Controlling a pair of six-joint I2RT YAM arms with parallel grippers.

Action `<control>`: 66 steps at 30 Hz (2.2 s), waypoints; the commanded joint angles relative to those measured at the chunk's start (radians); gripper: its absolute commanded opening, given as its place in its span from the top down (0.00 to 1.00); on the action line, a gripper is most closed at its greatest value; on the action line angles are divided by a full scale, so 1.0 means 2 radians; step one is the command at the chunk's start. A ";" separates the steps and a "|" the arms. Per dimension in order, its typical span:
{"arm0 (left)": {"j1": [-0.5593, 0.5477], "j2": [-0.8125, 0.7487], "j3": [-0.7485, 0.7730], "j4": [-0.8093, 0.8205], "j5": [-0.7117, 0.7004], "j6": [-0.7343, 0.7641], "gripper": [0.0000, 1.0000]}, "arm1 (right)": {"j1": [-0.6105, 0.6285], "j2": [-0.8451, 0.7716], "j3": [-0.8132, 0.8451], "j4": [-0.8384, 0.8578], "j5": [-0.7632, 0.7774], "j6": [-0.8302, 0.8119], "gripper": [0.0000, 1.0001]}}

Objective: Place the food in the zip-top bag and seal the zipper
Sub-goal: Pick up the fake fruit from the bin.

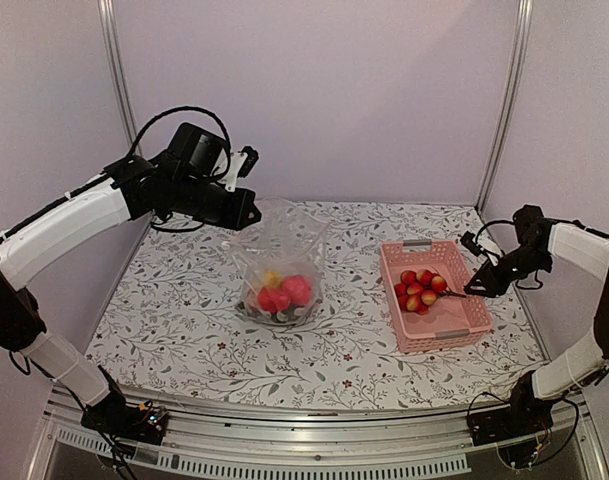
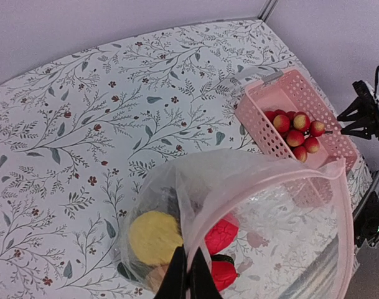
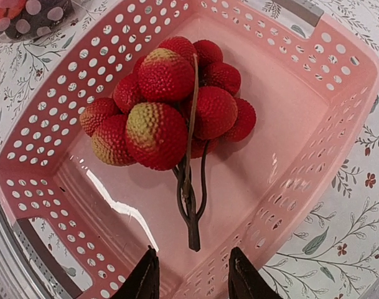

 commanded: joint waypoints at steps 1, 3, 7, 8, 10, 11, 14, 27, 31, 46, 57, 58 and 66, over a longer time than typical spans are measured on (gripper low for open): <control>-0.003 -0.004 -0.005 0.007 0.000 -0.004 1.00 | 0.010 0.017 -0.013 -0.009 0.015 -0.019 0.63; -0.003 -0.004 -0.005 0.007 -0.001 -0.004 1.00 | 0.018 0.020 -0.017 -0.004 0.024 -0.021 0.63; -0.003 -0.003 -0.005 0.007 -0.001 -0.004 1.00 | 0.025 0.025 -0.019 0.009 0.038 -0.013 0.64; -0.003 -0.002 -0.005 0.007 -0.001 -0.004 1.00 | 0.027 0.027 -0.019 0.012 0.041 -0.012 0.64; -0.003 -0.001 -0.005 0.007 0.000 -0.004 1.00 | 0.030 0.031 -0.020 0.015 0.045 -0.010 0.64; -0.003 -0.001 -0.005 0.007 0.000 -0.003 1.00 | 0.032 0.031 -0.022 0.018 0.048 -0.009 0.64; -0.003 -0.001 -0.006 0.006 -0.001 -0.003 1.00 | 0.039 0.035 -0.025 0.025 0.057 -0.006 0.65; -0.003 -0.004 -0.011 0.011 0.000 -0.002 1.00 | 0.048 0.036 -0.026 0.038 0.067 0.008 0.72; -0.003 -0.005 -0.013 0.011 0.001 -0.003 1.00 | 0.071 0.037 -0.031 0.047 0.078 0.016 0.72; -0.003 -0.008 -0.019 0.021 0.003 -0.005 1.00 | 0.081 -0.012 -0.005 0.038 0.107 0.034 0.94; -0.004 -0.002 -0.019 0.029 0.008 -0.008 1.00 | 0.082 -0.027 0.010 0.014 0.081 0.033 0.99; -0.004 -0.002 -0.019 0.029 0.008 -0.008 1.00 | 0.081 -0.028 0.016 0.011 0.078 0.035 0.99; -0.004 0.002 -0.016 0.033 0.011 -0.007 1.00 | 0.082 -0.037 -0.017 0.007 0.114 0.009 0.79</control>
